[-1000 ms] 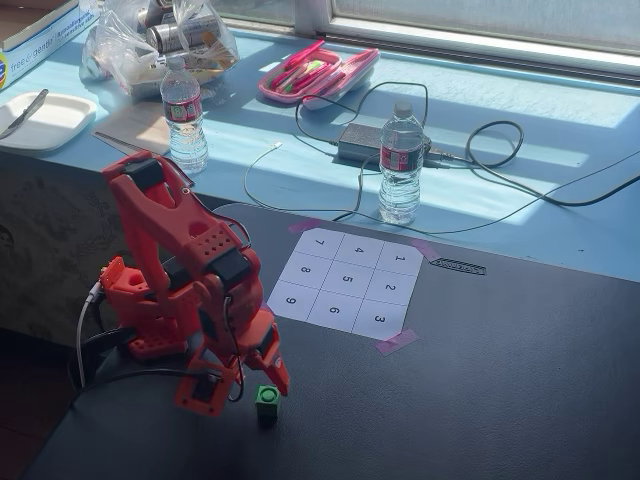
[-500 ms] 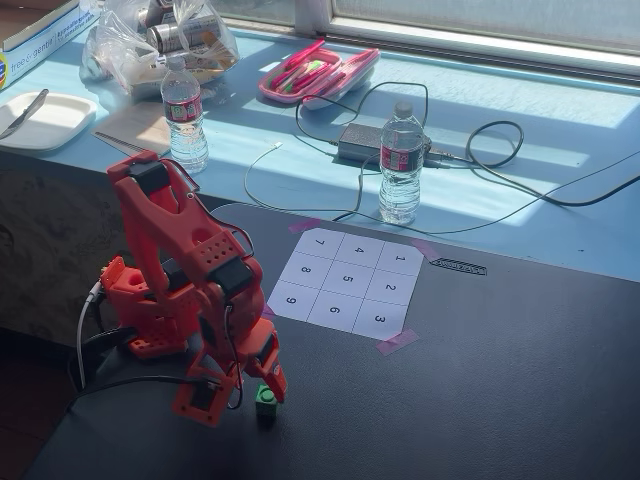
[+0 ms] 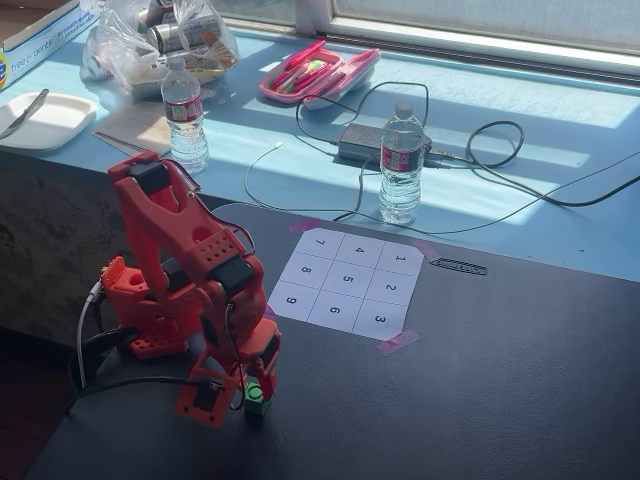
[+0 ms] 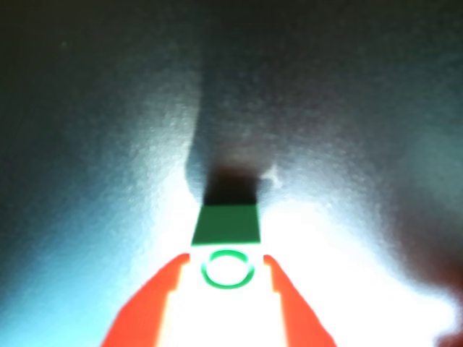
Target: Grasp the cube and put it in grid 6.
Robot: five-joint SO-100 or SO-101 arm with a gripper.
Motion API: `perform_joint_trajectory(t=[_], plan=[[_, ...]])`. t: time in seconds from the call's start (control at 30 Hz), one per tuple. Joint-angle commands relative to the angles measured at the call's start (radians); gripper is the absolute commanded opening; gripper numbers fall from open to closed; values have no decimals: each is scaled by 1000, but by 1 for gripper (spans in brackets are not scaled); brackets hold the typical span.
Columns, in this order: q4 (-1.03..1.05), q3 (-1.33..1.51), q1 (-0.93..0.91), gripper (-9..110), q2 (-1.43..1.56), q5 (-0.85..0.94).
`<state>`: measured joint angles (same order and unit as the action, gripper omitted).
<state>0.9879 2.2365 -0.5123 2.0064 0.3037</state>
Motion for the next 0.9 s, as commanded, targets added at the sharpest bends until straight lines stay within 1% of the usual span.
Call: perform_joint_trajectory(t=[0.0,0.33,0.5,0.67,0.87], plan=[[20,-52,15,0,0,-14],[183,-239,140,0,9,-81],[273,-393,282,0,-23,-147],[305,-512,437,0,-86,-210],[373,-716,617,0,-224,-278]])
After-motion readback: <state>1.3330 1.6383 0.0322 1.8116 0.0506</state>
